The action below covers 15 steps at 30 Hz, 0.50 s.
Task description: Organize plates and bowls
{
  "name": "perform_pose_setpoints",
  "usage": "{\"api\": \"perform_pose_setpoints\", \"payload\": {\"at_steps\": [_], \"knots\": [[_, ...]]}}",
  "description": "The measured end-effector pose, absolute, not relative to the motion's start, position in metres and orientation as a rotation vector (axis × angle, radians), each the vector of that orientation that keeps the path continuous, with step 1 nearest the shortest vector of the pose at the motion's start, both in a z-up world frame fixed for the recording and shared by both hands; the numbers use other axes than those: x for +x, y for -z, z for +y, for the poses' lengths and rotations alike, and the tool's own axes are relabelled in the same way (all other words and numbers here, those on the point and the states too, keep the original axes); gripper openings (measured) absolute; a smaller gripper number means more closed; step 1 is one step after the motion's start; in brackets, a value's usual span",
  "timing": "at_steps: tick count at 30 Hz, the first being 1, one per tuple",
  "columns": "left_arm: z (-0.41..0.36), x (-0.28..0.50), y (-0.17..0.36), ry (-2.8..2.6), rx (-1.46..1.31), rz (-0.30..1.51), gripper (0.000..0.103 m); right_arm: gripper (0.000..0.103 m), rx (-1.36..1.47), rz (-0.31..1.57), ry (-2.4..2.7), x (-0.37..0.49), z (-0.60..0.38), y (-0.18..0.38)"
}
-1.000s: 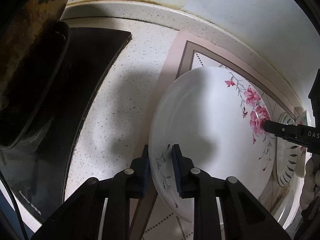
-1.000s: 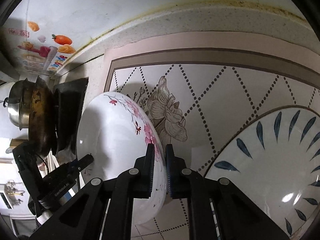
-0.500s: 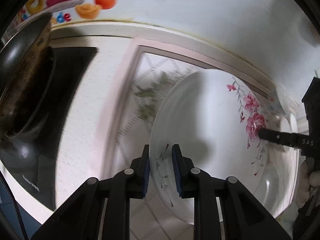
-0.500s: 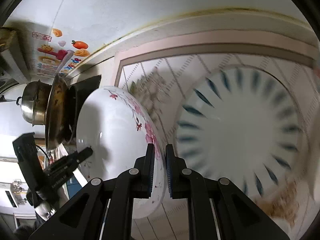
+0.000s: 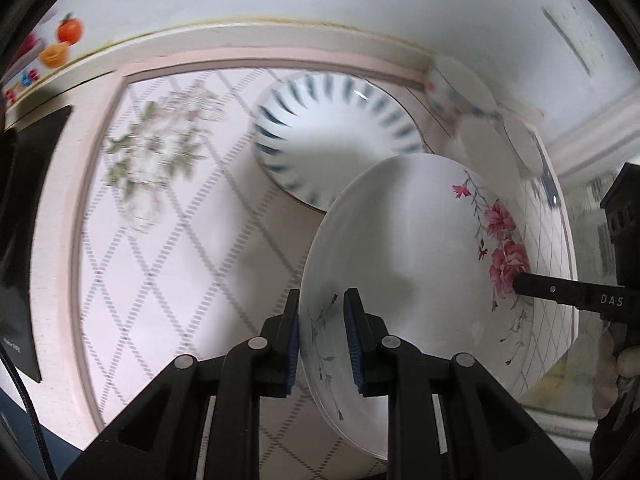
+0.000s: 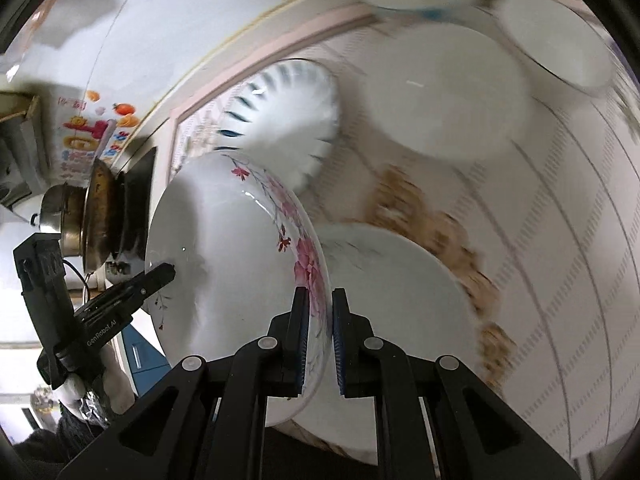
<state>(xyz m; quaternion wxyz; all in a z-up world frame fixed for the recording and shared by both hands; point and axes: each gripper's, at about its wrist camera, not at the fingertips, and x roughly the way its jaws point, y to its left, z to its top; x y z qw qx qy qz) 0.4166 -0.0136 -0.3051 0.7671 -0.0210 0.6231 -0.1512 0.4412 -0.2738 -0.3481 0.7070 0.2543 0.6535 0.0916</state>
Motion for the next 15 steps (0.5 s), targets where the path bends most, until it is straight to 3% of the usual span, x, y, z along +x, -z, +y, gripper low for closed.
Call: {"api": "perform_pose_setpoints", "payload": {"at_steps": [15], "knots": [[-0.060,0.401,0.341,0.284,0.082,1.436,0.019,0.013,0.578,1.492,-0.188,0.396,-0.325,0.392]]}}
